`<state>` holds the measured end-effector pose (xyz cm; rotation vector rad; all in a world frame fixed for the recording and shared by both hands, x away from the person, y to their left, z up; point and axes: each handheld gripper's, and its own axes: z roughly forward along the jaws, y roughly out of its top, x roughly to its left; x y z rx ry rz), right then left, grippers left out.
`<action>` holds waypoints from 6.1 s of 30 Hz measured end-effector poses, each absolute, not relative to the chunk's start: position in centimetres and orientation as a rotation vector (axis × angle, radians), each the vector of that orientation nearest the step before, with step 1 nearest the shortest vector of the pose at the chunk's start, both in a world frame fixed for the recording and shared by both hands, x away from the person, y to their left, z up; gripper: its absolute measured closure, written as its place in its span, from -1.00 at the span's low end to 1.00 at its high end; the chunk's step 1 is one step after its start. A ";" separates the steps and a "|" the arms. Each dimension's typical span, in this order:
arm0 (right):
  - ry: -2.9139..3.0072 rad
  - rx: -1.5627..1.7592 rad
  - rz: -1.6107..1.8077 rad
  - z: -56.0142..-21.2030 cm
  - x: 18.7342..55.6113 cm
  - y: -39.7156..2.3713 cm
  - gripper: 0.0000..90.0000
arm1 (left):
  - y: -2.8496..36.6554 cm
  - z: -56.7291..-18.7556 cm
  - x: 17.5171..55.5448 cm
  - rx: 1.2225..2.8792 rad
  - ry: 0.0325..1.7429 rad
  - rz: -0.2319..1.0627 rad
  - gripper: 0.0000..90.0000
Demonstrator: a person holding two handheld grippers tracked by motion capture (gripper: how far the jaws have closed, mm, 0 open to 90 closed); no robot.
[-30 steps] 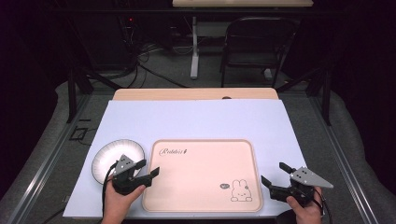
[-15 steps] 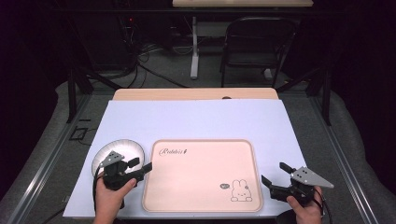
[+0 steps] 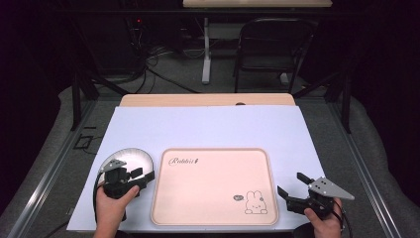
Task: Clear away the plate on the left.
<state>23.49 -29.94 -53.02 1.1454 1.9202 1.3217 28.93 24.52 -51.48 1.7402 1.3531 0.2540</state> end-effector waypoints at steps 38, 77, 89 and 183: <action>1.914 1.142 1.323 -53.0 23.4 -29.9 -0.68 | 32.3 -49.9 29.8 1.676 1.641 0.226 -0.01; 1.911 1.147 1.325 -53.0 23.4 -30.0 -0.68 | 37.6 -50.4 33.0 1.682 1.979 0.076 0.04; 1.909 1.149 1.327 -53.0 23.4 -30.0 -0.68 | 37.0 -51.4 33.9 1.700 2.003 0.016 0.06; 1.914 1.154 1.327 -53.0 23.5 -30.0 -0.68 | 38.3 -50.0 36.2 1.646 2.004 -0.237 0.88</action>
